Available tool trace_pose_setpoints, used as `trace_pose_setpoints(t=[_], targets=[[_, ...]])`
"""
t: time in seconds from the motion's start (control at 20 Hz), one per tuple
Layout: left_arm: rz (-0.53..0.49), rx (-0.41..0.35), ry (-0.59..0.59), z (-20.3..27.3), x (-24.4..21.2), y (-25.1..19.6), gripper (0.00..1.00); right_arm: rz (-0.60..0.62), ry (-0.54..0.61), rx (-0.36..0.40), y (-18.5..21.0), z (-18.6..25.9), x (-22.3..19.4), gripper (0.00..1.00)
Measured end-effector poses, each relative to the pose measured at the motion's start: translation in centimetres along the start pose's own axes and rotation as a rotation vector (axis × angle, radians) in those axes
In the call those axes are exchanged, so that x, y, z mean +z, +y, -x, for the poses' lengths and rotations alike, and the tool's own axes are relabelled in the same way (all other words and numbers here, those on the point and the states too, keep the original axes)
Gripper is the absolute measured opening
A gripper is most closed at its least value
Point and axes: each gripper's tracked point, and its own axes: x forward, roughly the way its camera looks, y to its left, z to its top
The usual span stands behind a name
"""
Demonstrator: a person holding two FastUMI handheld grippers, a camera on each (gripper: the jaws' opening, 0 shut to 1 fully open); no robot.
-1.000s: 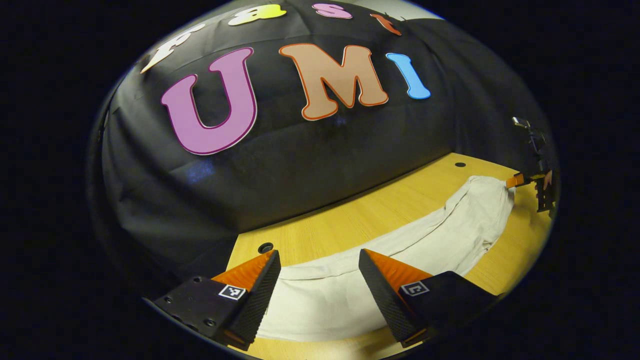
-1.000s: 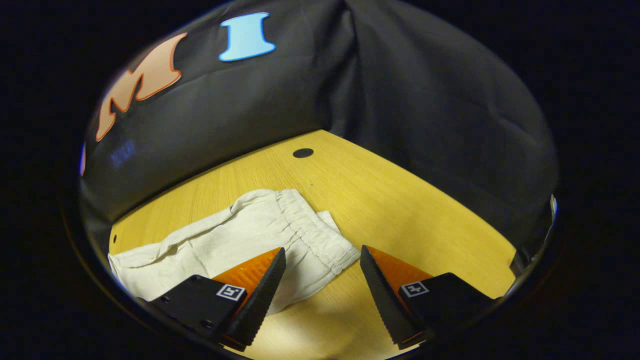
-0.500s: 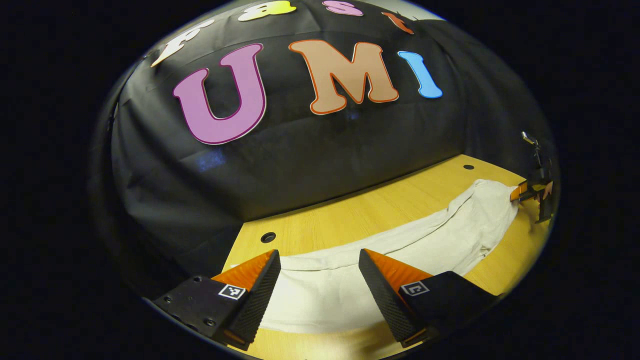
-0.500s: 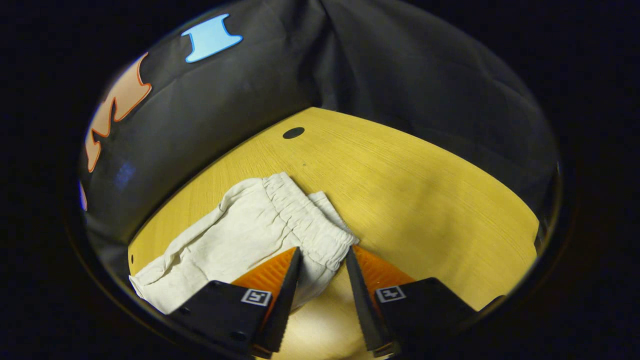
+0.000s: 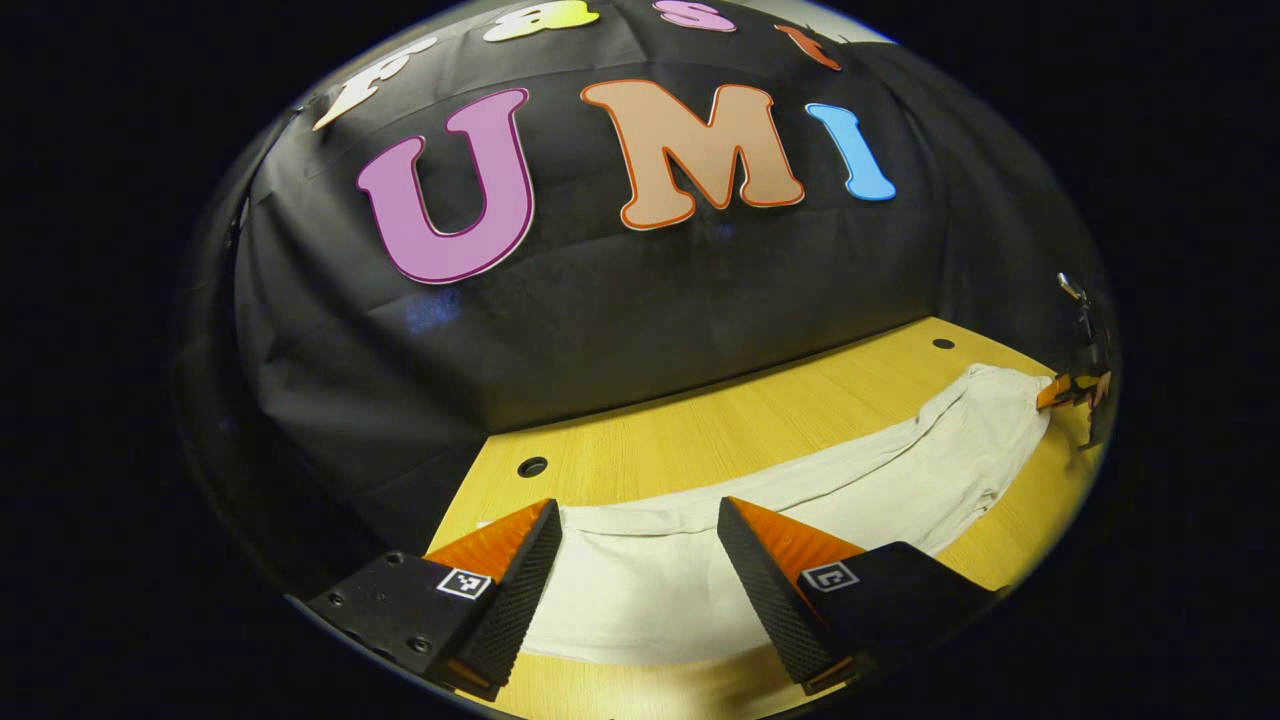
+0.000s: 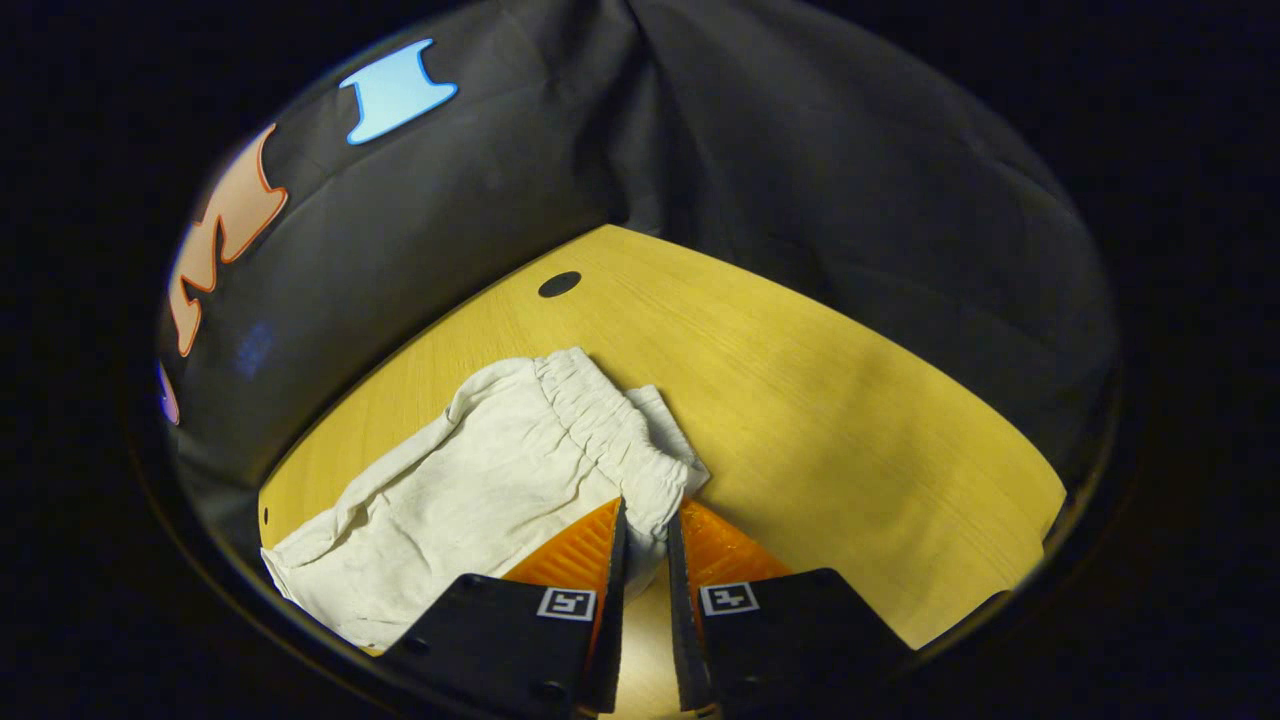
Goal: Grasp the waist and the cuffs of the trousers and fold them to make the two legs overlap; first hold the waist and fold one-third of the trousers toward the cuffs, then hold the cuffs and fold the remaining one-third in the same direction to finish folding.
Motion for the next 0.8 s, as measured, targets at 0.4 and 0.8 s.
trace_pose_setpoints(t=[0.4,0.8], targets=[[0.029,-0.001,-0.003,-0.2,-0.9,3.7,0.96,-0.009,-0.138,0.116,6.5,5.7,3.8,0.24],[0.081,0.018,-0.005,0.6,-2.3,8.8,0.96,0.102,-0.233,0.272,17.8,11.4,5.5,0.24]])
